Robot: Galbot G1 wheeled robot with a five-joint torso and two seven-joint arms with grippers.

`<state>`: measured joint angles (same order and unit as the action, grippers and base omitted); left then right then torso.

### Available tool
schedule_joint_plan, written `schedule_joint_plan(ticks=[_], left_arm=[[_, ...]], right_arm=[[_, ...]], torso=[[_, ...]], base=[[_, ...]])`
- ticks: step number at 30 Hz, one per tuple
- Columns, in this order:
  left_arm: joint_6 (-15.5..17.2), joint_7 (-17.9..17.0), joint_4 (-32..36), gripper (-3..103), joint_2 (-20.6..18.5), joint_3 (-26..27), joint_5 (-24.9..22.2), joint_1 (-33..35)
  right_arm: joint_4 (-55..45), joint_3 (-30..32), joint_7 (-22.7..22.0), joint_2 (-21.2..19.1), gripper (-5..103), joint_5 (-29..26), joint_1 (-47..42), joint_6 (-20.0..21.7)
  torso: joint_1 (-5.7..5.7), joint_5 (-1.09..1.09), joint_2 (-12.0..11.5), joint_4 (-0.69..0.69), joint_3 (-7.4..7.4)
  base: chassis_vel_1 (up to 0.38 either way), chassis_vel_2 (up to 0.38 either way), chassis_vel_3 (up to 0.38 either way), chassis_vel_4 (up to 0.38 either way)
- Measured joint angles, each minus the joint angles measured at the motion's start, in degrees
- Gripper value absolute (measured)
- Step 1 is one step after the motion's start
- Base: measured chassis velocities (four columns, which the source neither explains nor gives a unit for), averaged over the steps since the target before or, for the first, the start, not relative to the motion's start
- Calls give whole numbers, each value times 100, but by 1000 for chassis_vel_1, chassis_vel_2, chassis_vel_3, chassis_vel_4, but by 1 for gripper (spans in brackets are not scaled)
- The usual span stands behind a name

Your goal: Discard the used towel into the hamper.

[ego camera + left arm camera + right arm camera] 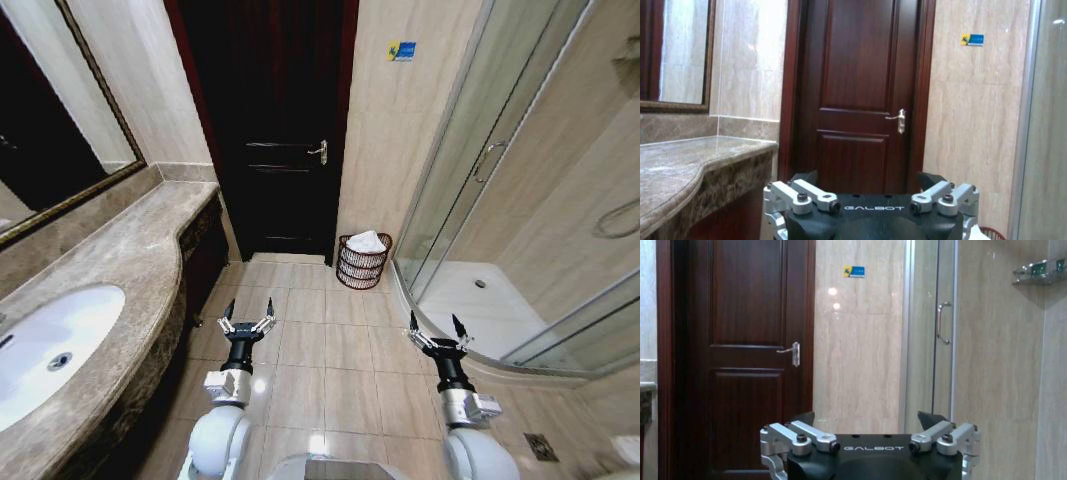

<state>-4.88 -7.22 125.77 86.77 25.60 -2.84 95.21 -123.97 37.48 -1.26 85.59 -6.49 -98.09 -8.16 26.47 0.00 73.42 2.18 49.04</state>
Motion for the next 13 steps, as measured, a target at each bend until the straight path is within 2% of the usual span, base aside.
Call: schedule_joint_plan(ticks=[13], left_arm=[[1,5,0,100,0,1,-1,0]], right_arm=[[-2,-1,-2,0,100,0,0,0]], torso=[[0,0,0,0,0]], base=[[0,0,0,0]])
